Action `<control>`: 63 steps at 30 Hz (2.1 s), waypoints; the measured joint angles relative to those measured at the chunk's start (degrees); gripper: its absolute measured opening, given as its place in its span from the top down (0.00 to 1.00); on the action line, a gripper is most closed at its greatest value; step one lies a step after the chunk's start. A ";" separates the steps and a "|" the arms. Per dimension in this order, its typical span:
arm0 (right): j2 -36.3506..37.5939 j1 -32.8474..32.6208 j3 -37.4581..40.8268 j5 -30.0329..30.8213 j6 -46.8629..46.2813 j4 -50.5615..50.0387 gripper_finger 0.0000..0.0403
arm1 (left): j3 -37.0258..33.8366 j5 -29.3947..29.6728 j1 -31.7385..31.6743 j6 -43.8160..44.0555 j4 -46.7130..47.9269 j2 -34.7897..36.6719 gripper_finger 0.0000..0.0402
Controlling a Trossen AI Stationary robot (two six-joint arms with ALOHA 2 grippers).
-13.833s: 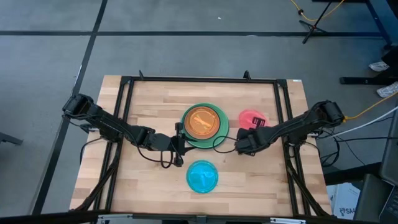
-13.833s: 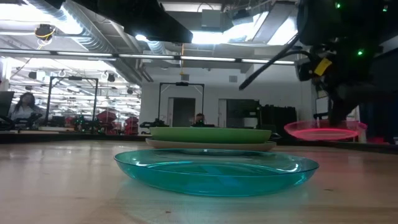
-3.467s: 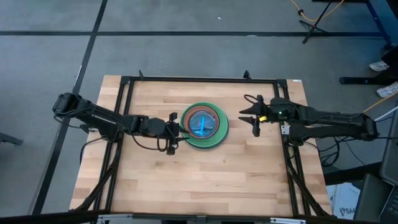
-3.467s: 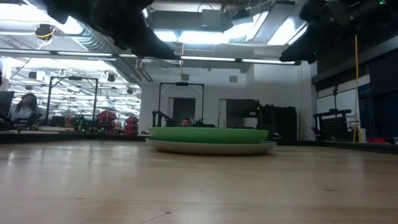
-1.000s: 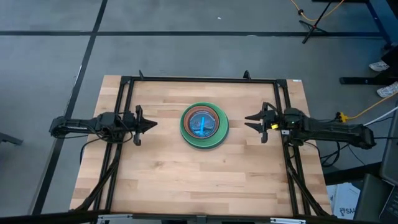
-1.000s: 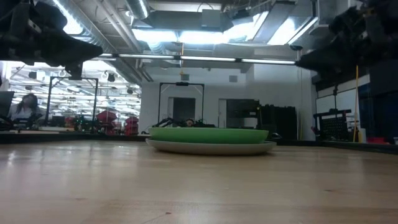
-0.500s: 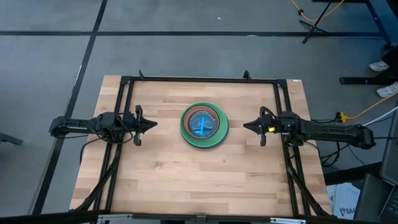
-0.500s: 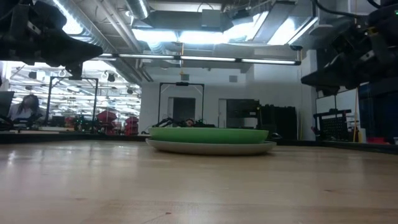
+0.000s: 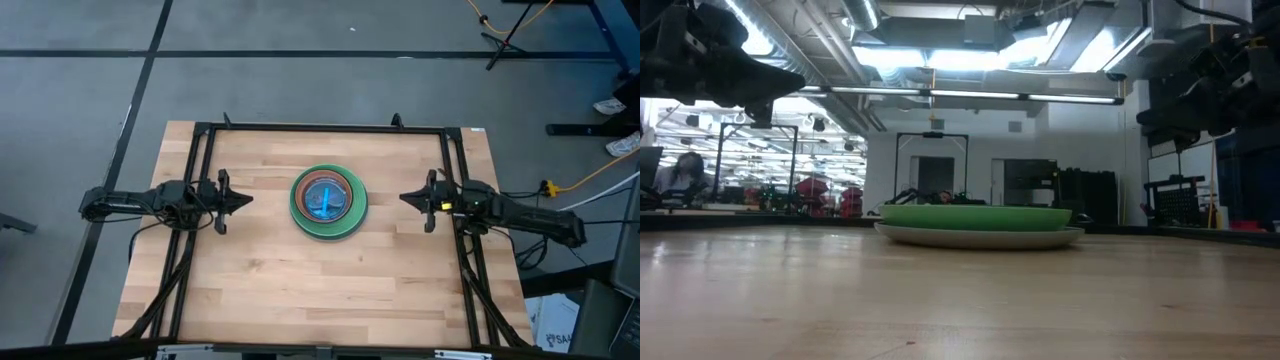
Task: Stack plastic plates
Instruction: Return to Home Position
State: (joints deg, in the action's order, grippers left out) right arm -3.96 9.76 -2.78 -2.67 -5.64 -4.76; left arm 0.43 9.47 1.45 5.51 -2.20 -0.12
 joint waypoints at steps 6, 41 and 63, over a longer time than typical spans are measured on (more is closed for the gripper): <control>3.81 -0.02 0.43 1.71 -0.45 0.92 0.99 | 0.00 0.46 0.00 0.79 -0.06 -0.02 0.99; 0.69 -0.01 2.35 4.08 -2.70 5.85 0.99 | 0.00 1.84 0.00 1.47 -0.30 -0.02 0.99; 0.69 -0.01 2.35 4.03 -2.66 5.82 0.99 | 0.00 1.79 0.00 1.47 -0.28 -0.02 0.99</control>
State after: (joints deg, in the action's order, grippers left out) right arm -3.27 9.75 -0.43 1.37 -8.29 1.06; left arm 0.43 11.27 1.46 6.98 -2.48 -0.14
